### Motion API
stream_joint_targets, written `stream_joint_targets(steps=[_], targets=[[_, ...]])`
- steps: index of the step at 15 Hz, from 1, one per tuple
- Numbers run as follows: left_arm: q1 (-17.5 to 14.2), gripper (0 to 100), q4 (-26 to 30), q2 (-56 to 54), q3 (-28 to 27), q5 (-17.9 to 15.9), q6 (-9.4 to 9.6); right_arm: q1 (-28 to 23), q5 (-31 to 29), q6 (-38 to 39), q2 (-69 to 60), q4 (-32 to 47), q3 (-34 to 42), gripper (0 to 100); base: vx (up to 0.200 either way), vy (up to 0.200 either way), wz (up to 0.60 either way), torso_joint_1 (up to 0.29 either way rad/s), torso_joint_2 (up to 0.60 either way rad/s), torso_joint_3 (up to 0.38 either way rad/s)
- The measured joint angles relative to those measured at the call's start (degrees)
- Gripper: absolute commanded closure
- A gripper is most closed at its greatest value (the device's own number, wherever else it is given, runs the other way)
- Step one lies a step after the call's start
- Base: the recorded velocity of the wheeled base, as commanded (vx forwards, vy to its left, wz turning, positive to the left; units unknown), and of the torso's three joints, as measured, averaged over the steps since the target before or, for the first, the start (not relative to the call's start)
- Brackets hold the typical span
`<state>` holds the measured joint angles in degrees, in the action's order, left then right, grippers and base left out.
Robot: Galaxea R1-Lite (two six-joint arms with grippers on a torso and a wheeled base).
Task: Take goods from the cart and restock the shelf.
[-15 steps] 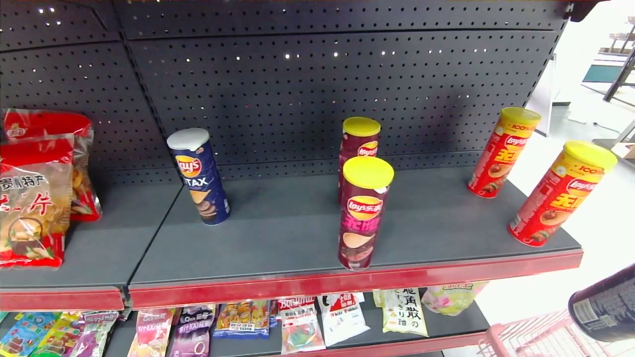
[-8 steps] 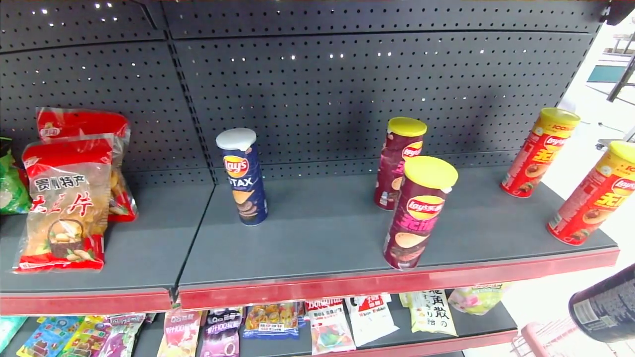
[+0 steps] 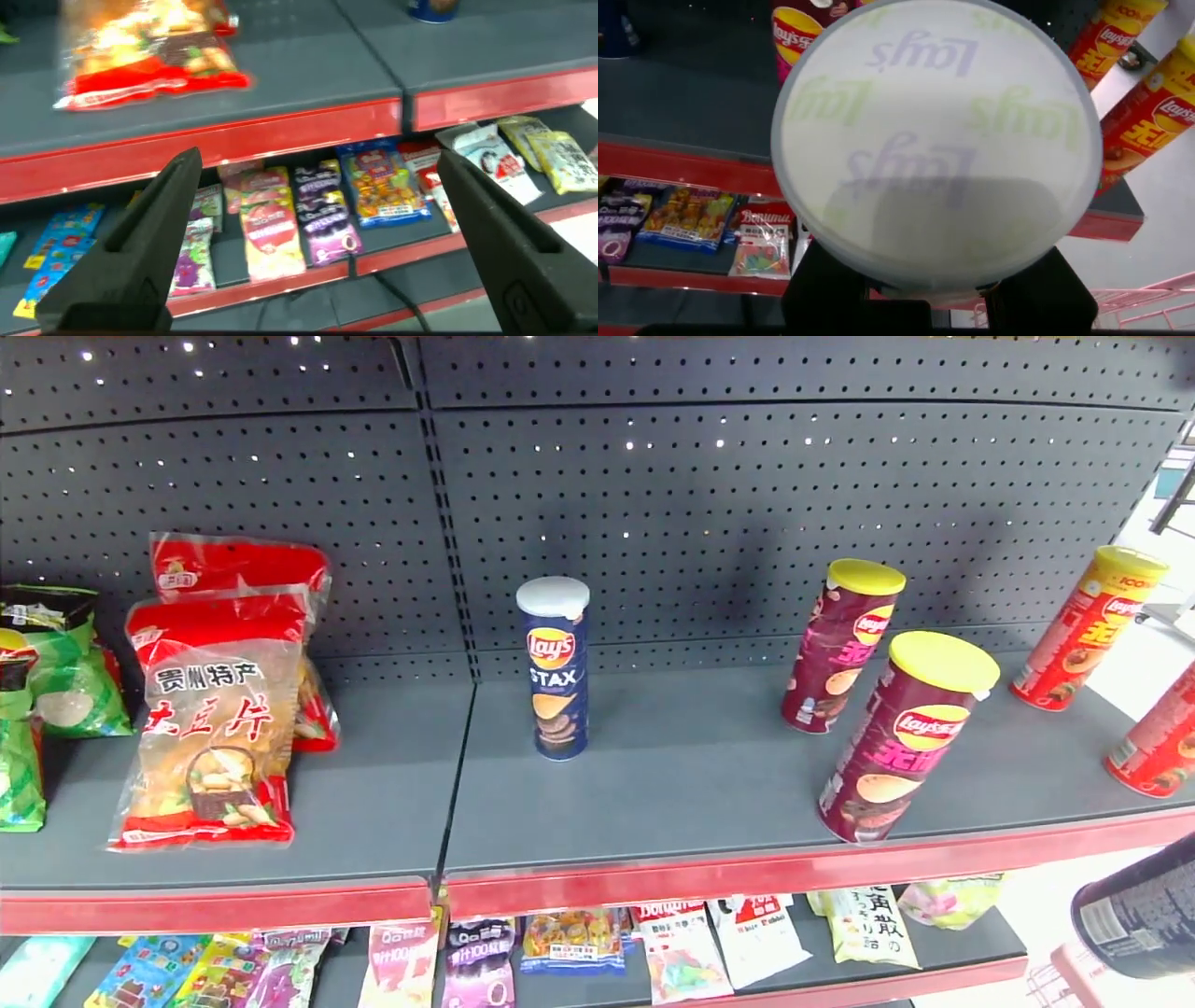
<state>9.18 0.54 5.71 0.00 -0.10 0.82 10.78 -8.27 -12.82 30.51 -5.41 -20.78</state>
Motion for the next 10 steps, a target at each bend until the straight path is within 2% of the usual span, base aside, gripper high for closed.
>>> stream_joint_targets(steps=[4,8,10], targets=[[0.4,0,0.0,0.2,0.0,-0.1,0.0,-0.7,-2.5,-0.4,-3.8,0.1,2.8,100,0.0,0.0,0.0,0.0,0.0,0.0],[4.5,0,0.0,1.0,0.0,-0.3,0.09,-1.2,-1.9,-0.4,-9.2,0.7,3.8,100,0.0,0.0,0.0,0.0,0.0,0.0],[5.2,0,0.0,1.0,0.0,-0.3,0.07,-1.2,-1.5,-0.7,-11.6,1.4,4.8,100,0.0,0.0,0.0,0.0,0.0,0.0]])
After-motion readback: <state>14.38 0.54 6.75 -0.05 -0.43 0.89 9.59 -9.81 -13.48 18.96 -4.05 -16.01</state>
